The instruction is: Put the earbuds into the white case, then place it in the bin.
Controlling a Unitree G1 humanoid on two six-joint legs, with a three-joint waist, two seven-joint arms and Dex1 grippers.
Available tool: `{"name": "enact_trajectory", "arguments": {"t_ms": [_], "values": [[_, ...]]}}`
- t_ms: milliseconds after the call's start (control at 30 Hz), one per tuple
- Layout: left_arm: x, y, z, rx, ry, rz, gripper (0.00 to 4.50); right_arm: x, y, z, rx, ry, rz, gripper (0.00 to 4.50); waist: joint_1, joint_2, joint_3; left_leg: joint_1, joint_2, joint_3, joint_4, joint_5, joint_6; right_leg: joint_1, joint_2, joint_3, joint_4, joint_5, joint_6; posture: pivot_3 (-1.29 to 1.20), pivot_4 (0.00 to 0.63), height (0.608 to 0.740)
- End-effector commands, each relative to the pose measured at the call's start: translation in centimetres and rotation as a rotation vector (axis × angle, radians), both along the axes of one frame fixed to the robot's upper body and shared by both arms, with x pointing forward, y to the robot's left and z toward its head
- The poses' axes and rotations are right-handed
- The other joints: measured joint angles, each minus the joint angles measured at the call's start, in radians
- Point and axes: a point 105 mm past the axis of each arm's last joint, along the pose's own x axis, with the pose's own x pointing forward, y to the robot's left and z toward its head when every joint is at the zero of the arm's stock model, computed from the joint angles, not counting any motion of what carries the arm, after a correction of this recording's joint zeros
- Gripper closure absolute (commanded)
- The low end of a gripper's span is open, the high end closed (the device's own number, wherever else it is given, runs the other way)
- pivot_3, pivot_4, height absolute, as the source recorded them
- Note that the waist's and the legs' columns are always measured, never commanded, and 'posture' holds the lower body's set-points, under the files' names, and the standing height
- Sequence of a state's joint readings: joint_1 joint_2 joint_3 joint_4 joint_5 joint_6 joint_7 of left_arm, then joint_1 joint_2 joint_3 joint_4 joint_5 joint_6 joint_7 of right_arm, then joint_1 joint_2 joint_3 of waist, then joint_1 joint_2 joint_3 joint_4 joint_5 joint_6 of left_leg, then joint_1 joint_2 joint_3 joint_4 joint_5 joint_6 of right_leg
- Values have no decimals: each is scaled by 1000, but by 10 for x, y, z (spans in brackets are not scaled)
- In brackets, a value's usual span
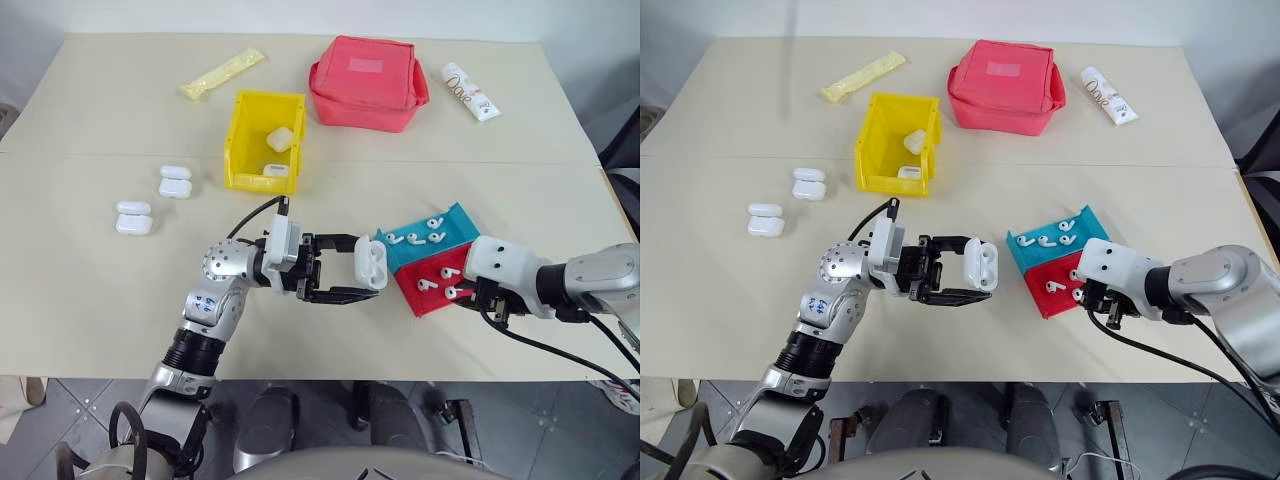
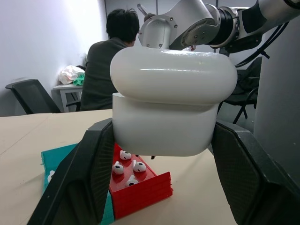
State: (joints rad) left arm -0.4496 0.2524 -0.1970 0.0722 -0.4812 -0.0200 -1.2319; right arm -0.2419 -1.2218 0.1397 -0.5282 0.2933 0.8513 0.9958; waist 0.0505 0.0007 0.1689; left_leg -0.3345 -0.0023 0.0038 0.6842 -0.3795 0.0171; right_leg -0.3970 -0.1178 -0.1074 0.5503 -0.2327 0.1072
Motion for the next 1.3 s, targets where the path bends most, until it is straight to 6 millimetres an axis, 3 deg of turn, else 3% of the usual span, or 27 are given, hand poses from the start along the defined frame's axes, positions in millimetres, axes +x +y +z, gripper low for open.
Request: {"name": "enact_trajectory", "arguments": {"t_ms": [33, 1300], "values": [[-4, 0, 7, -17, -38, 1, 1739, 1, -2, 9, -38, -27, 27, 3322, 0, 0, 0, 0, 0, 0, 0, 0, 0, 0, 0, 0, 0, 0, 1, 0, 150, 740], [-13, 2, 6, -18, -27, 20, 1739, 15, 7, -9, -121, -15, 111, 3322, -3, 1, 0, 0, 0, 0, 0, 0, -1, 0, 0, 0, 0, 1, 2, 0, 150, 740]]}}
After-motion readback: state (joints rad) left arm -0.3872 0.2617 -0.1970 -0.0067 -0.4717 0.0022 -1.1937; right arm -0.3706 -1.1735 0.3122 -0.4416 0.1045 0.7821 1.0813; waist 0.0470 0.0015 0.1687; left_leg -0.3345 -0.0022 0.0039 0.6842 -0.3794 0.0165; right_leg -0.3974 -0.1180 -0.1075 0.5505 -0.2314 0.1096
